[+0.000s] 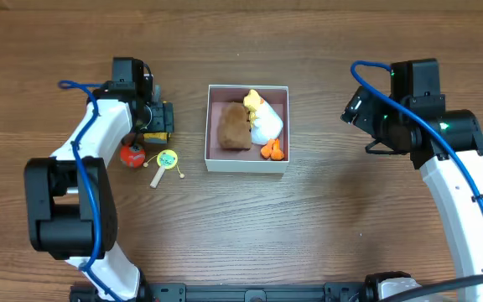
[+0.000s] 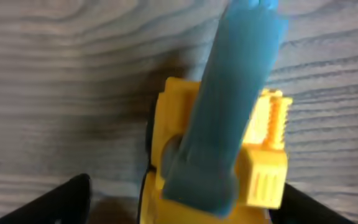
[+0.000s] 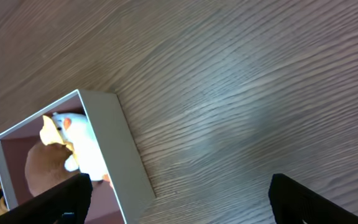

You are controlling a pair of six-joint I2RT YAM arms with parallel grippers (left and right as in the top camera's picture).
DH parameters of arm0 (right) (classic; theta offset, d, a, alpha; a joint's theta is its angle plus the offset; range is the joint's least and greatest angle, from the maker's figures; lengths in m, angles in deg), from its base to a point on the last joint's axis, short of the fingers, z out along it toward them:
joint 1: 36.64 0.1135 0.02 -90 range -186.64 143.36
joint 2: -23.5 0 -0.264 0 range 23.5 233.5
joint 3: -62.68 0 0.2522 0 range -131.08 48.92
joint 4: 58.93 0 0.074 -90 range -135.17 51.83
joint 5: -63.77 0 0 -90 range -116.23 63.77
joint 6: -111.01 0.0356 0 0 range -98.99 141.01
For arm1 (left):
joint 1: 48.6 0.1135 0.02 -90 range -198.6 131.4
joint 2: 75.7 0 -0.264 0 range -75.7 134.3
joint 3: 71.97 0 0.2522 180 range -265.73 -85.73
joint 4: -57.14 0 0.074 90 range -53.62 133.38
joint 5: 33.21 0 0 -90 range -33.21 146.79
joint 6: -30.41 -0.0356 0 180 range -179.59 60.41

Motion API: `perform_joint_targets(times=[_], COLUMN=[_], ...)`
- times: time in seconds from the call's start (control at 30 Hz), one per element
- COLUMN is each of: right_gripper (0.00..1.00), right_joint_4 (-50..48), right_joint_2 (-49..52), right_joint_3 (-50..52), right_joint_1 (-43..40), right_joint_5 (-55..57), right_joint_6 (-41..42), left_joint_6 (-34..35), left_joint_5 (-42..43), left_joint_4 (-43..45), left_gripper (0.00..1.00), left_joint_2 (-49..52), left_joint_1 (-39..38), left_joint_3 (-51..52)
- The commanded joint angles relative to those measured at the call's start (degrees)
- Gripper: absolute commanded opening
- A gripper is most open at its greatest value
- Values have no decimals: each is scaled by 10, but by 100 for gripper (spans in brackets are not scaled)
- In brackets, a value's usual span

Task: Pack container
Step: 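Lift the yellow toy truck with the left gripper and drop it in the box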

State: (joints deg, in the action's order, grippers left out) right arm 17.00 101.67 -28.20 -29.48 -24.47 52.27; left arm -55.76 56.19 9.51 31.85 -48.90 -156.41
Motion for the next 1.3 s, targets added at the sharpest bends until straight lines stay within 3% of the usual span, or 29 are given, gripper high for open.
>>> perform_joint_targets(times=[0.0, 0.1, 0.27, 0.4, 0.67, 0.73, 0.8, 0.97, 1.03, 1.13, 1.17, 1.27], right_gripper=[93, 92, 92, 92, 92, 91, 92, 92, 93, 93, 93, 93], right_joint_4=[-3, -3, -3, 0, -1, -1, -3, -5, -7, -7, -7, -3], right_joint_2=[0, 0, 0, 0, 0, 0, 0, 0, 0, 0, 0, 0], right_joint_3=[-2, -2, -2, -2, -2, -2, -2, -2, -2, -2, -2, -2], right_joint_1=[0, 0, 0, -1, -1, -1, -1, -1, -1, -1, -1, -1], right_joint_5=[-5, -6, -6, -5, -5, -3, -3, -3, -3, -3, -3, -3], right_joint_6=[-2, -2, -2, -2, -3, -3, -13, -16, -16, -16, -16, -16], left_joint_6=[-22, -21, -21, -21, -22, -16, -28, -210, -321, -434, -519, -621], left_joint_5=[16, 21, 21, 21, 17, 20, 23, 21, 21, 24, 65, 121], left_joint_4=[16, 24, 12, -15, -309, -403, -436, -414, -370, -279, -226, -182], left_gripper=[77, 58, 45, 23, 5, 4, 4, 4, 4, 4, 4, 4], left_joint_2=[9, 9, 9, 9, 7, 7, 7, 8, 8, 9, 9, 9], left_joint_1=[-5, -5, -8, -22, -60, -99, -139, -256, -287, -309, -311, -313], left_joint_3=[-17, -17, -17, -28, -297, -393, -438, -422, -379, -309, -263, -205])
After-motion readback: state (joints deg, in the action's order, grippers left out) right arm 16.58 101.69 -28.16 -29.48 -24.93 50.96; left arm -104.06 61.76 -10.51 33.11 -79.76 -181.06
